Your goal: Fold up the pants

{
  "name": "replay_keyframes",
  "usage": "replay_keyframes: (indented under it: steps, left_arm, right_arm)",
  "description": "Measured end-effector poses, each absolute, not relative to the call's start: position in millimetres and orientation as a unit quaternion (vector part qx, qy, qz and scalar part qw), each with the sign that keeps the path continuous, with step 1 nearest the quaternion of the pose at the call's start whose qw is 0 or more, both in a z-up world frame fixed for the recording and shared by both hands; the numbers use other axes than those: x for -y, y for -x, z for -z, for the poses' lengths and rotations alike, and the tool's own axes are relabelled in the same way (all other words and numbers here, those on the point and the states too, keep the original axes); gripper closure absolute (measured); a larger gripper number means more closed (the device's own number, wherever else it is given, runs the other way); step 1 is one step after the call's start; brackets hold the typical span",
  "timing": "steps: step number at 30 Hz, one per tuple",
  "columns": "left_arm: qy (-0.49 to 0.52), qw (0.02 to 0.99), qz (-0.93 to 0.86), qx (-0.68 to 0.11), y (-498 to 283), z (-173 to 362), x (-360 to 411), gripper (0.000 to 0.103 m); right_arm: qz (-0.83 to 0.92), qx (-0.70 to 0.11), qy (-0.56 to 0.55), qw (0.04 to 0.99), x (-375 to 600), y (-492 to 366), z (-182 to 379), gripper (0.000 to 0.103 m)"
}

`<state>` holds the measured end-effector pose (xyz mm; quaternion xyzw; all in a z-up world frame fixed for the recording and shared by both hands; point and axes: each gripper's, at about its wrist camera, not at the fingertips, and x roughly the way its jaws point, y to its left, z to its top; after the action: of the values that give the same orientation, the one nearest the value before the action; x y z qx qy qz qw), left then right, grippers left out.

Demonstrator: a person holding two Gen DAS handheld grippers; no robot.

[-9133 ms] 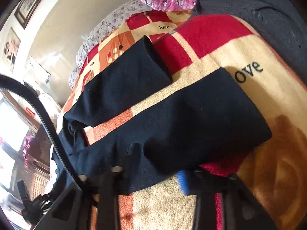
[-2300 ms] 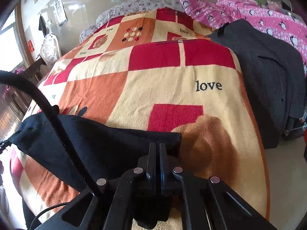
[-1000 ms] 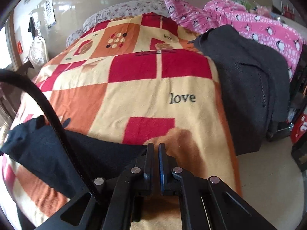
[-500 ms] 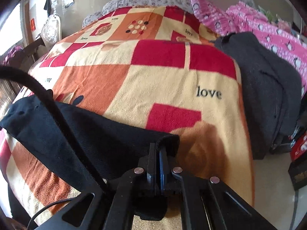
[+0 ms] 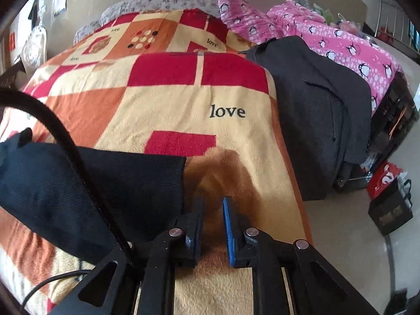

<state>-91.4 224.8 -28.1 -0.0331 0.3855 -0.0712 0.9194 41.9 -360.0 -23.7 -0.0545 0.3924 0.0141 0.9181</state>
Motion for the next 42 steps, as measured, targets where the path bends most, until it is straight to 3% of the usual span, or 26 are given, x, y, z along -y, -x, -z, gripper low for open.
replay_keyframes:
  steps: [5,9,11,12,13,20,30,38,41,42]
  left_arm:
    - [0.047,0.928,0.032,-0.368,109,16,-242,0.085]
    - [0.093,0.926,0.031,-0.364,121,11,-257,0.084]
    - [0.105,0.926,0.040,-0.361,125,8,-256,0.067]
    - [0.112,0.925,0.049,-0.360,126,8,-253,0.051]
    - [0.119,0.924,0.057,-0.358,127,9,-249,0.044]
    - [0.174,0.905,0.051,-0.384,114,31,-249,0.044]
    - [0.224,0.896,0.039,-0.381,82,46,-260,0.044]
    - [0.258,0.880,0.060,-0.393,67,53,-262,0.048]
    - [0.238,0.880,0.072,-0.404,62,43,-259,0.068]
    - [0.226,0.885,0.073,-0.401,61,37,-258,0.087]
  right_arm:
    - [-0.071,-0.368,0.014,0.927,344,-16,5,0.061]
    - [-0.112,-0.373,-0.002,0.921,324,-7,11,0.061]
    - [-0.137,-0.382,-0.037,0.913,319,-5,15,0.061]
    - [-0.147,-0.387,-0.051,0.909,318,-5,19,0.061]
    - [-0.158,-0.393,-0.067,0.904,316,-2,22,0.060]
    - [-0.248,-0.389,-0.053,0.886,260,4,33,0.060]
    - [-0.449,-0.323,0.062,0.830,69,4,31,0.056]
    - [-0.517,-0.260,0.212,0.788,-43,31,46,0.052]
    - [-0.495,-0.264,0.261,0.785,-63,28,60,0.054]
    - [-0.492,-0.268,0.265,0.785,-68,23,62,0.059]
